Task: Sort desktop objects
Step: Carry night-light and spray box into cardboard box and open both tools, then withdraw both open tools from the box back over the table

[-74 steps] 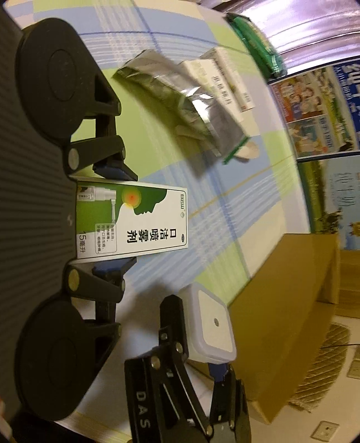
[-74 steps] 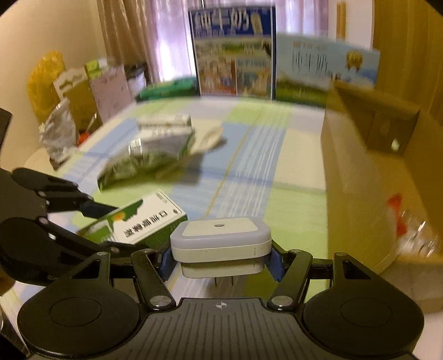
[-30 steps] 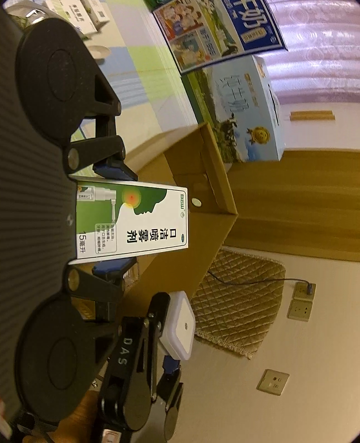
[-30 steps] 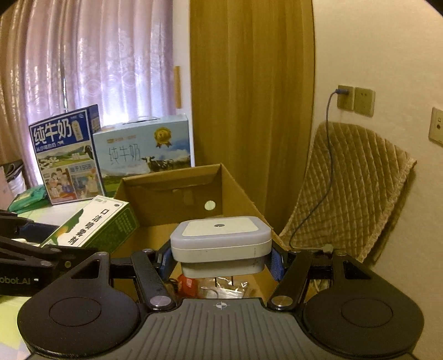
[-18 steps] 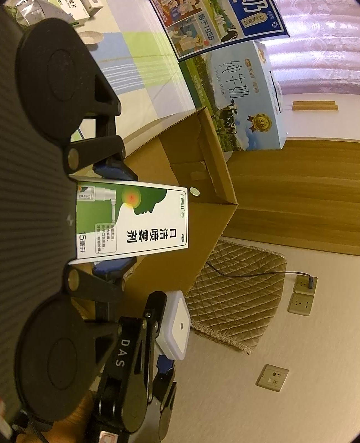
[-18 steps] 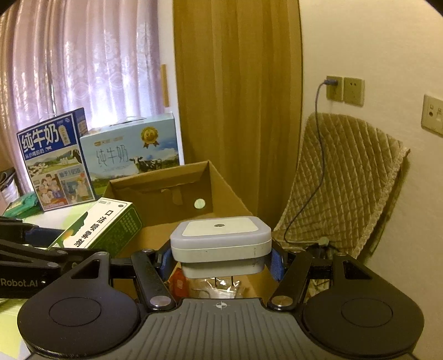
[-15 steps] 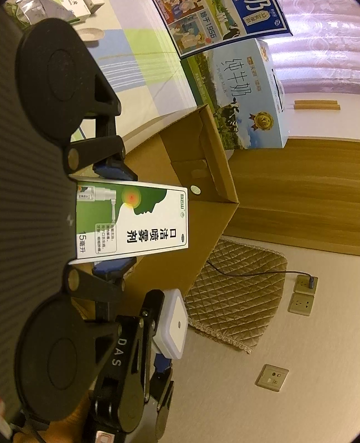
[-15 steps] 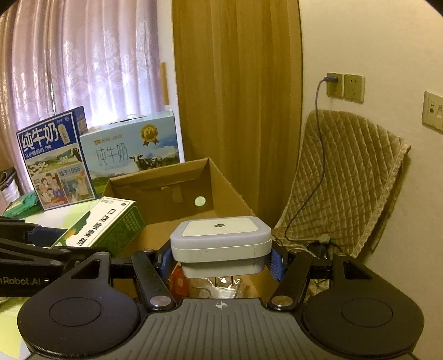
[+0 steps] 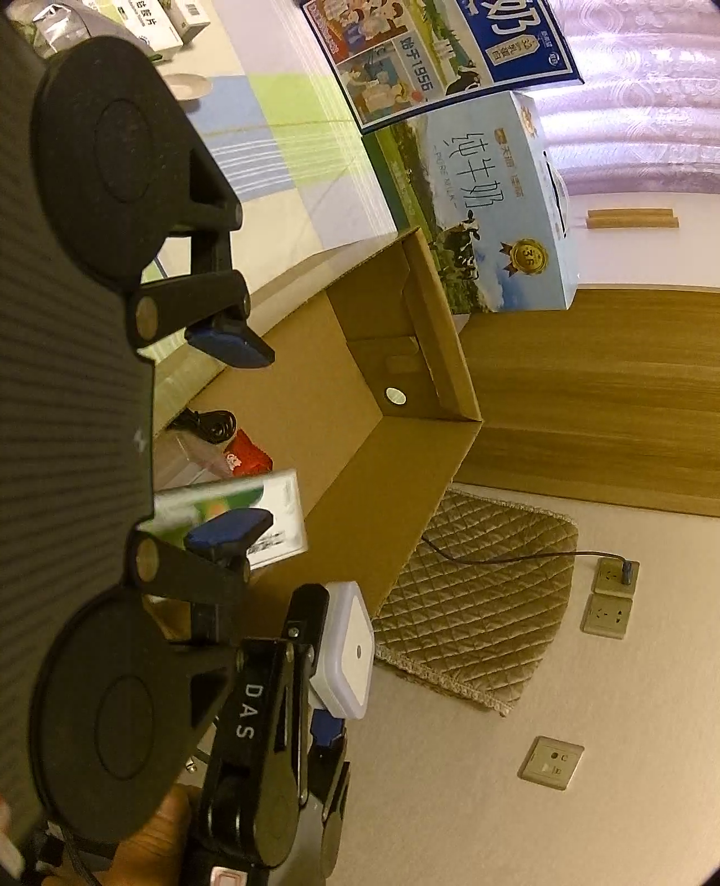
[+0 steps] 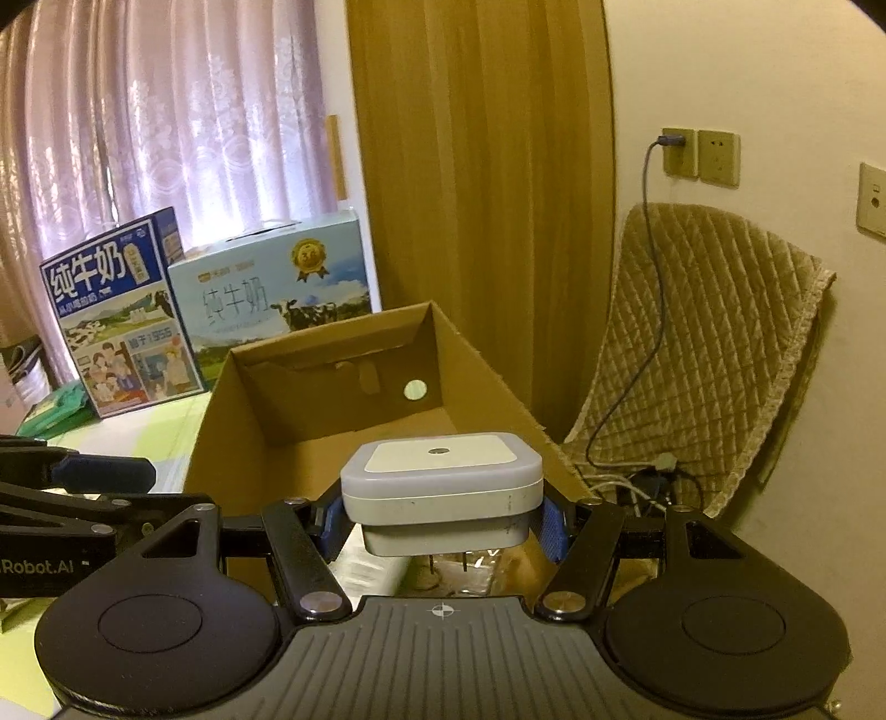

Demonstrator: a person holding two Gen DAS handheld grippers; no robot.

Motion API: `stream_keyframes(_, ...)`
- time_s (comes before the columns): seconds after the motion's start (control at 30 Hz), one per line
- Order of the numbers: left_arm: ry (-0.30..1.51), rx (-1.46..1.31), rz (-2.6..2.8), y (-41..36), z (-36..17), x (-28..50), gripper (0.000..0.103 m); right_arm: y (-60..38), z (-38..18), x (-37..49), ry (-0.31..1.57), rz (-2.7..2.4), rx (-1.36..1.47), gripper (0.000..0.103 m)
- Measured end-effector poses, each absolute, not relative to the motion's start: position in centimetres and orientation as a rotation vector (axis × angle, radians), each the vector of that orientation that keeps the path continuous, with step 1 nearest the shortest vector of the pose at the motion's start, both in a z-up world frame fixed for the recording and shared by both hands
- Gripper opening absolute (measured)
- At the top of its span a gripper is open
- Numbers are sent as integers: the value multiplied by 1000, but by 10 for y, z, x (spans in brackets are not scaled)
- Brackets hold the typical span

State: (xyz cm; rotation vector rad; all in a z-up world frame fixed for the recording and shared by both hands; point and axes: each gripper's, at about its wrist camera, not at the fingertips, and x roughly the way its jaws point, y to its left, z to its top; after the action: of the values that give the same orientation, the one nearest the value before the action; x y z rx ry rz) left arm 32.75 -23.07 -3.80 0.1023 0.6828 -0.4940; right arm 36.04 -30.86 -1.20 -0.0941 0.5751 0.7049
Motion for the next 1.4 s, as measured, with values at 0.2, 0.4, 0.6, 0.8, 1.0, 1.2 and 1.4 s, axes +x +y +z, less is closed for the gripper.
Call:
stream_keyframes(0.2, 688, 106, -485, -226, -40, 326, 51, -305, -13, 359, 578, 711, -90, 61)
stream_keyframes(0.4, 693, 96, -468, -220, -42, 327, 51, -297, -13, 353, 556, 738, -115, 74)
stream_keyframes(0.6, 697, 98, -454, -215, -44, 327, 51, -294, -14, 352, 561, 753, -110, 76)
stream_keyframes(0.8, 701, 97, -453, -212, -45, 326, 51, -294, -14, 351, 559, 750, -115, 76)
stream_keyframes(1.0, 704, 100, -452, -210, -46, 326, 51, -290, -15, 349, 562, 758, -122, 76)
stream_keyframes(1.2, 707, 99, -443, -204, -47, 324, 51, -287, -14, 346, 561, 768, -123, 76)
stream_keyframes(1.4, 707, 96, -429, -196, -46, 322, 52, -282, -13, 342, 562, 779, -128, 76)
